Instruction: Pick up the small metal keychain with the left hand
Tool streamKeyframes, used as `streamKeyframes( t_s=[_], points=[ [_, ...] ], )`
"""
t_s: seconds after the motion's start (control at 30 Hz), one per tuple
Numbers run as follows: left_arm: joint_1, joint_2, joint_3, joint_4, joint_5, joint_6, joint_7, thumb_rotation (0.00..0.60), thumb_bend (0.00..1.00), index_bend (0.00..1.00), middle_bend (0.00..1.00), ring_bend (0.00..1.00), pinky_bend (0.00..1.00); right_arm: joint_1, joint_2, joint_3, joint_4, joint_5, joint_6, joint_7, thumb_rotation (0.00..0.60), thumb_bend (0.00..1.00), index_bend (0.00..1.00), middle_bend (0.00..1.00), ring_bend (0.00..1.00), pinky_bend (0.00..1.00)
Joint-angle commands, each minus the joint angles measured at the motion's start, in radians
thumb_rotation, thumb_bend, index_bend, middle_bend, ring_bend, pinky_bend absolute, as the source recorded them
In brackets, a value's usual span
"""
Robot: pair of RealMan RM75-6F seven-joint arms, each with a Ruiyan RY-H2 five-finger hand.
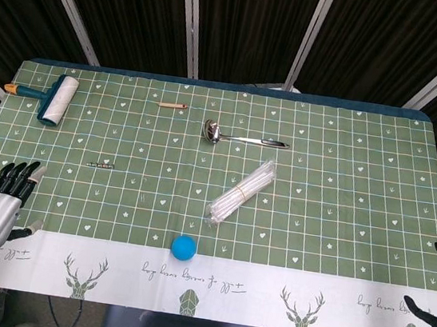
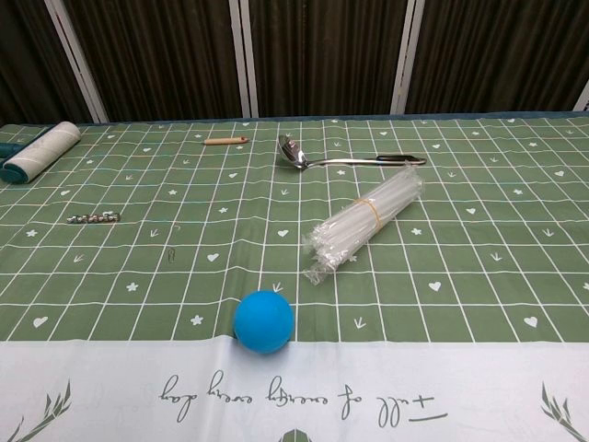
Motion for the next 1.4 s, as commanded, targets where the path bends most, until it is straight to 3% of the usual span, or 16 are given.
streamKeyframes(
  t_s=[0.03,0.47,0.7,0.93,1.07,1.4],
  points=[
    [0.000,-0.001,0.000,0.001,0.000,0.000,0.000,0.600,0.15,0.00,0.00,0.00,0.00,0.000,0.000,0.000,0.000,0.000,0.000,-0.001,0.600,0.00,0.05,0.00,0.00,0.08],
    [-0.005,0.004,-0.003,-0.015,-0.034,-0.031,-0.008,0.600,0.15,0.00,0.00,0.00,0.00,0.004,-0.003,0.000,0.001,-0.001,-0.006,0.000,0.600,0.00,0.05,0.00,0.00,0.08],
    [-0.057,-0.006,-0.073,-0.028,-0.151,-0.106,0.007,0.600,0.20,0.00,0.00,0.00,0.00,0.003,-0.002,-0.001,-0.001,0.000,-0.008,0.007,0.600,0.00,0.05,0.00,0.00,0.08],
    [-0.167,-0.062,-0.188,0.052,-0.344,-0.222,0.084,0.600,0.26,0.19,0.00,0.00,0.00,0.004,-0.001,-0.001,-0.005,0.001,-0.010,0.012,0.600,0.00,0.05,0.00,0.00,0.08],
    [-0.225,-0.110,-0.218,0.123,-0.431,-0.286,0.132,0.600,0.28,0.25,0.00,0.00,0.00,0.005,-0.001,-0.001,-0.006,0.003,-0.013,0.010,0.600,0.00,0.05,0.00,0.00,0.08],
    [-0.316,-0.245,-0.219,0.295,-0.542,-0.364,0.221,0.600,0.29,0.40,0.00,0.00,0.00,0.003,0.001,0.002,-0.008,0.013,-0.013,0.017,0.600,0.00,0.05,0.00,0.00,0.08]
  ],
)
